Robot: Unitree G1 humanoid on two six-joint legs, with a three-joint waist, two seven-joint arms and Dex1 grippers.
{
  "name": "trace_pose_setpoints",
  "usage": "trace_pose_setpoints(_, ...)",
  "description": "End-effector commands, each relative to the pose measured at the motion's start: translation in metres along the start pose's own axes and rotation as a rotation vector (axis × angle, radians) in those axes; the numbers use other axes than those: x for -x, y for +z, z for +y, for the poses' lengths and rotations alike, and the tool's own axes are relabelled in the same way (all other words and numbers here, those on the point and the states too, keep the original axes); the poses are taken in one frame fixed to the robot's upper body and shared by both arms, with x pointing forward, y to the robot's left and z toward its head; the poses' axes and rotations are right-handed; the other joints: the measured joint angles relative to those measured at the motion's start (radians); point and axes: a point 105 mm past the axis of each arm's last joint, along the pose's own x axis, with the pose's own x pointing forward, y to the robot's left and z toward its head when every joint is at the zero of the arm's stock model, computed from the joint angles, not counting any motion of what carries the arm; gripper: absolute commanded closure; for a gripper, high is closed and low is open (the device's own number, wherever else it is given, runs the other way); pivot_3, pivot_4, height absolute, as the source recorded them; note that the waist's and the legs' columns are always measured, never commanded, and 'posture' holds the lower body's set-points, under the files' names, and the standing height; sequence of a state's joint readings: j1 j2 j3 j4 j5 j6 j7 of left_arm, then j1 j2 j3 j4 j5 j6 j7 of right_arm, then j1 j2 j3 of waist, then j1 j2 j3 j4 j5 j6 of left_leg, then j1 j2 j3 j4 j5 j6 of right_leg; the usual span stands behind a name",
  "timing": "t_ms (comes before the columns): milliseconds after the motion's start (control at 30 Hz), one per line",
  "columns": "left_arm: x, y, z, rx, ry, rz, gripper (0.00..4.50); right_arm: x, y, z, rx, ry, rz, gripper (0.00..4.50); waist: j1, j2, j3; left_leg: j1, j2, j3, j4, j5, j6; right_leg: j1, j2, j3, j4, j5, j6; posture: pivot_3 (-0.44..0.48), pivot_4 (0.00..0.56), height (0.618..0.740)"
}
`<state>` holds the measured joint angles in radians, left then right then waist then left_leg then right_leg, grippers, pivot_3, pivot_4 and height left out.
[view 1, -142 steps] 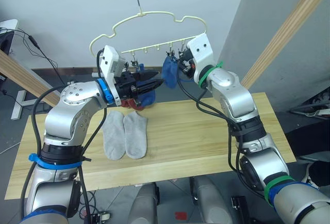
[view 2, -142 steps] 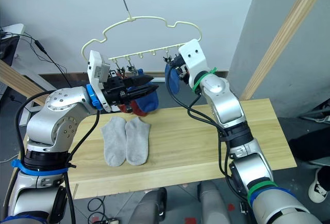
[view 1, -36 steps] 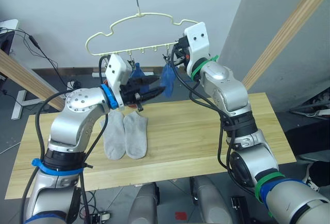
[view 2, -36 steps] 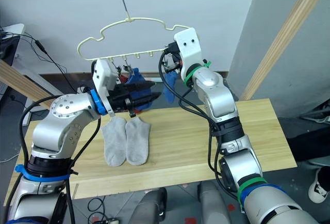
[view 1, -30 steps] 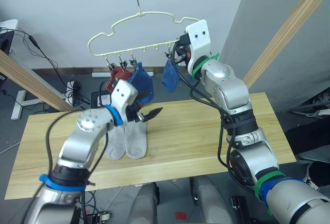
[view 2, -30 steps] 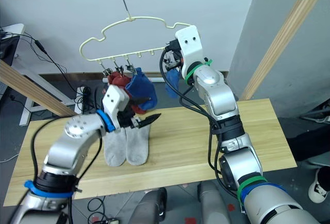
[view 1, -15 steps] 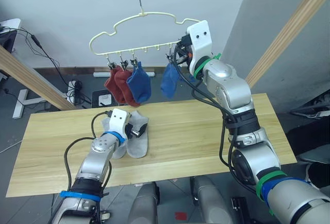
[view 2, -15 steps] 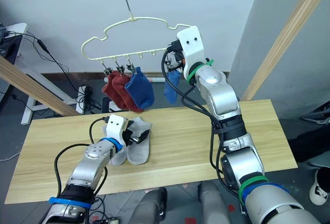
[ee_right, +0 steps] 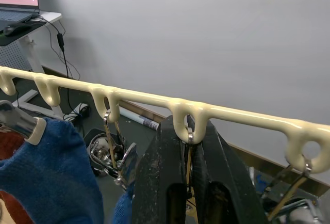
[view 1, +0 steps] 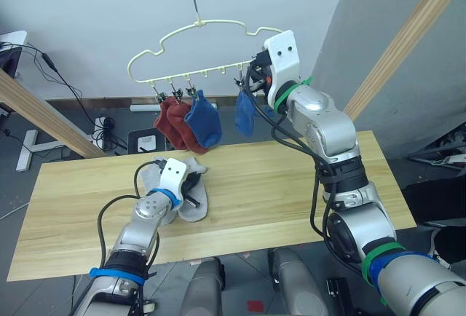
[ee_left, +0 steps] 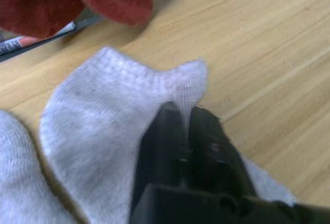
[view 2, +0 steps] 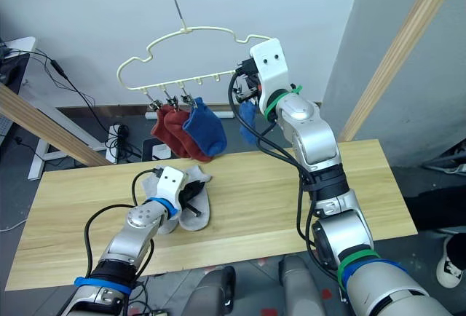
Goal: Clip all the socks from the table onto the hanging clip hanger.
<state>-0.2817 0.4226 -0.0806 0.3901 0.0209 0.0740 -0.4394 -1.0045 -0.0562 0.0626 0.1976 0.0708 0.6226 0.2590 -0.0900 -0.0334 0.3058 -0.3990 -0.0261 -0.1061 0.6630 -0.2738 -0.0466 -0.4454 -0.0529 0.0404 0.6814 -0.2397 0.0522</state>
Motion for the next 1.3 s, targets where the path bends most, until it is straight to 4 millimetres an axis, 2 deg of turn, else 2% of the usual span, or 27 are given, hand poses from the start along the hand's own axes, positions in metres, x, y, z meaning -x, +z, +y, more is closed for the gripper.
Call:
trace_pose_setpoints(33,0.007,-0.02,-0.002,0.015,0.0,0.053,4.49,0.003,0.014,0.004,0.007,0.012,-0.053,4.5,0.0,0.0,0.0,0.0,0.0,0.0,0.0,0.0,0.0,0.0,0.0,0.0,0.0,0.0,0.0,-0.076,0.315,0.74)
trace_pose_setpoints(67,0.006,-0.015,-0.002,0.017,0.001,0.026,4.49,0.003,0.014,0.004,0.007,0.012,-0.053,4.5,0.0,0.0,0.0,0.0,0.0,0.0,0.0,0.0,0.0,0.0,0.0,0.0,0.0,0.0,0.0,-0.076,0.315,0.74)
trace_pose_setpoints(200,0.008,0.027,-0.005,0.061,-0.016,-0.19,4.49,0.003,0.014,0.004,0.007,0.013,-0.052,4.5,0.002,0.0,0.0,-0.001,0.0,0.0,0.0,0.0,0.0,-0.001,0.0,0.0,-0.001,0.0,0.0,-0.077,0.314,0.74)
trace_pose_setpoints(300,0.011,0.048,-0.024,0.09,-0.146,-0.263,4.49,0.003,0.014,0.005,0.007,0.016,-0.054,4.5,0.004,0.0,0.0,-0.002,0.0,0.0,0.0,0.0,0.0,-0.001,-0.001,0.0,-0.002,0.0,0.0,-0.077,0.314,0.74)
trace_pose_setpoints(500,0.023,0.077,-0.038,0.083,-0.294,-0.349,4.49,0.003,0.014,0.006,0.007,0.019,-0.055,4.5,0.003,0.0,0.0,-0.003,0.0,0.0,-0.001,0.0,0.0,-0.001,0.0,0.0,-0.002,0.0,0.0,-0.076,0.307,0.74)
trace_pose_setpoints(800,0.028,0.106,-0.041,0.031,-0.31,-0.463,4.49,0.003,0.015,0.006,0.007,0.023,-0.06,4.5,0.003,0.0,0.0,-0.002,0.0,0.0,0.0,0.0,0.0,-0.001,0.0,0.0,-0.002,0.0,0.0,-0.078,0.301,0.74)
trace_pose_setpoints(933,0.02,0.122,-0.052,-0.018,-0.372,-0.487,4.49,0.002,0.016,0.007,0.006,0.026,-0.062,4.5,0.004,0.0,0.0,-0.003,0.0,0.0,0.0,0.0,0.0,-0.001,0.0,0.0,-0.002,0.0,0.0,-0.078,0.299,0.74)
trace_pose_setpoints(1100,0.011,0.15,-0.064,0.002,-0.45,-0.54,4.49,0.002,0.017,0.008,0.009,0.029,-0.062,4.5,0.004,0.0,0.0,-0.003,-0.001,0.0,0.0,0.0,0.0,-0.001,0.001,0.0,-0.002,0.0,0.0,-0.082,0.299,0.74)
trace_pose_setpoints(1233,0.002,0.172,-0.064,0.056,-0.421,-0.592,4.49,0.002,0.017,0.007,0.009,0.029,-0.062,4.5,0.002,0.0,0.0,-0.003,-0.001,0.001,0.0,0.0,0.0,-0.001,0.001,0.0,-0.002,0.0,0.0,-0.086,0.299,0.74)
trace_pose_setpoints(1300,-0.008,0.182,-0.057,0.045,-0.324,-0.617,4.49,0.003,0.017,0.008,0.008,0.03,-0.063,4.5,0.003,0.0,0.0,-0.003,-0.001,0.0,0.0,0.0,0.0,-0.001,0.001,0.0,-0.002,0.0,0.0,-0.086,0.299,0.74)
